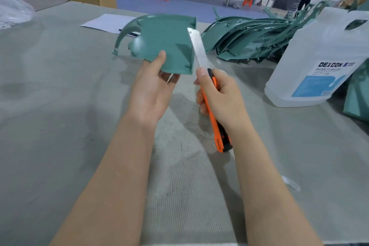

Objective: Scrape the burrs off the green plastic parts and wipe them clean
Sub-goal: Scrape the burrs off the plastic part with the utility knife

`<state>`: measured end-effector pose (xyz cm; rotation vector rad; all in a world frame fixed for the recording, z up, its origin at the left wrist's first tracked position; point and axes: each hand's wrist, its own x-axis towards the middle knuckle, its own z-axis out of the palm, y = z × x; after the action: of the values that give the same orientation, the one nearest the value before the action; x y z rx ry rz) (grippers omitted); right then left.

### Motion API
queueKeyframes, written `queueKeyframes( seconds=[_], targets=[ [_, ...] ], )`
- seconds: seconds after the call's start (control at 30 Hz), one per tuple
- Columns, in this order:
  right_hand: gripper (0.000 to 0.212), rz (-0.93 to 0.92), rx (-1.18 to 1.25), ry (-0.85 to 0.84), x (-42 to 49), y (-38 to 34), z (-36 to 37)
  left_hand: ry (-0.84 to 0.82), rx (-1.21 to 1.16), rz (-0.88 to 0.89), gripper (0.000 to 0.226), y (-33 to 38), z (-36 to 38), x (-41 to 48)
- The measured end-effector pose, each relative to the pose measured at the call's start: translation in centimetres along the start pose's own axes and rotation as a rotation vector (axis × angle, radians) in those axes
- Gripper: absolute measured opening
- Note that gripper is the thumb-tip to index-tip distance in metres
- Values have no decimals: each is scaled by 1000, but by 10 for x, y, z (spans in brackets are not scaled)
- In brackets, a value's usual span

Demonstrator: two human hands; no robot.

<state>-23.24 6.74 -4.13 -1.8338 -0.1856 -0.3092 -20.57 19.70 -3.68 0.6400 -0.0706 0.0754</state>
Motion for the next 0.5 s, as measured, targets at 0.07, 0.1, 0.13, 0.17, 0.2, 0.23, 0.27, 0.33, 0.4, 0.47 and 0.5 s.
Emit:
queueKeyframes(
  seconds=[0.07, 0.1, 0.13, 0.17, 0.2, 0.23, 0.27, 0.33, 0.4, 0.47, 0.5],
  targets=[
    [23, 5, 26, 33, 1, 0, 0, -47, 41, 37, 22, -2, 1, -1],
    [18, 10, 48, 50, 1, -1, 1, -66, 80, 48, 22, -4, 3, -2],
    [15, 15, 72, 70, 1, -2, 1, -82, 133, 53, 21, -5, 5, -2],
    [13, 21, 92, 94, 2, -2, 1, -100, 186, 51, 20, -7, 6, -3],
    [13, 26, 111, 123, 2, -3, 1, -126, 224, 37, 21, -8, 7, -4],
    [14, 36, 137, 152, 2, -3, -1, -158, 237, 11, 23, -9, 8, -6],
    [13, 51, 175, 173, 3, -4, -3, -191, 227, -26, 26, -8, 7, -6],
    [8, 107, 259, 194, 3, -6, -10, -214, 138, -96, 37, -4, 4, -5],
    [8, 149, 337, 209, 4, -6, -17, -163, -8, -125, 50, 3, -1, -3],
    [10, 135, 383, 219, 4, -7, -22, -127, -111, -158, 59, 9, -6, -2],
    [12, 119, 387, 212, 5, -6, -23, -113, -120, -181, 59, 11, -8, -2]
  ],
)
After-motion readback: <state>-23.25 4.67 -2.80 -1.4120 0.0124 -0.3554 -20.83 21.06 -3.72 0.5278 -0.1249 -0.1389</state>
